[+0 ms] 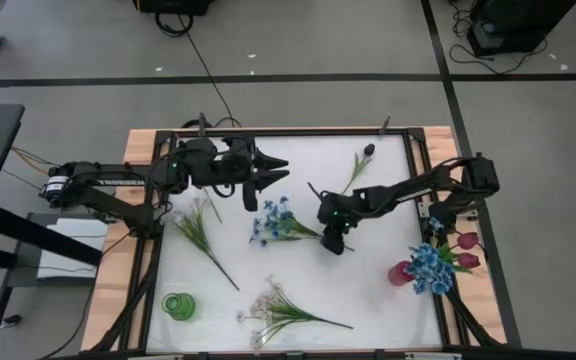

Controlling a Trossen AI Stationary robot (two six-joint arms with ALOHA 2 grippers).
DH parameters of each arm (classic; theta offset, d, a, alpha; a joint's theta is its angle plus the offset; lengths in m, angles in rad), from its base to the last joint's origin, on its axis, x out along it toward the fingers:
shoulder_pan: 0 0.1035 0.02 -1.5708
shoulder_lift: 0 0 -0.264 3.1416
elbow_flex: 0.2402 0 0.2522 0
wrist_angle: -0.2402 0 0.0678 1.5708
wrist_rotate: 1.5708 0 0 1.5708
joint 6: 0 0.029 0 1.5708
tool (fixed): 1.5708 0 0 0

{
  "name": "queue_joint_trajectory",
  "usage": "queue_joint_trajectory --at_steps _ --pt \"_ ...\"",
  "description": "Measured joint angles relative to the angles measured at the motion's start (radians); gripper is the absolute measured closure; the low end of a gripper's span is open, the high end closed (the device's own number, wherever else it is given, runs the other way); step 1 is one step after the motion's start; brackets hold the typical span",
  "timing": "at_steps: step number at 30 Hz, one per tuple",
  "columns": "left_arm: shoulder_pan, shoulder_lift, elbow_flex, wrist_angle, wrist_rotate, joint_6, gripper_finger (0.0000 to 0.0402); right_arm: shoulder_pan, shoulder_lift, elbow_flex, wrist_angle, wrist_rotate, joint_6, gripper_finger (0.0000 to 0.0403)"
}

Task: Sort flowers into vase by color
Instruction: Put the blue flowers into the red flower vase

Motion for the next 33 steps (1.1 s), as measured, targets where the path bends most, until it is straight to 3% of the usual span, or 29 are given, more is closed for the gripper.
queue_joint_trajectory --at_steps 5,7,10,12,19,27,33 --pt "0.001 0.000 0.000 0.000 0.000 -0.060 0.0276 0.021 0.062 0.054 -0.055 0.089 -0.004 0.0237" --pt "0.004 0.000 0.000 -0.005 0.000 -0.065 0.0276 0.030 0.066 0.073 -0.072 0.123 -0.017 0.0273" --pt "0.005 0.000 0.000 -0.041 0.000 -0.067 0.0276 0.033 0.058 0.096 -0.115 0.159 -0.025 0.0357" --pt "0.005 0.000 0.000 -0.068 -0.001 -0.096 0.0276 0.025 0.040 0.098 -0.121 0.153 -0.013 0.0386" --pt "0.008 -0.012 0.000 -0.078 -0.039 -0.178 0.0276 -0.035 -0.174 0.096 -0.071 0.199 0.138 0.0395" --pt "0.004 0.015 0.000 -0.063 -0.090 -0.203 0.0276 -0.082 -0.538 0.097 0.060 0.400 0.174 0.0395" --pt "0.004 0.111 0.000 0.147 -0.101 -0.195 0.0276 -0.082 -0.682 0.098 0.245 0.427 0.086 0.0395"
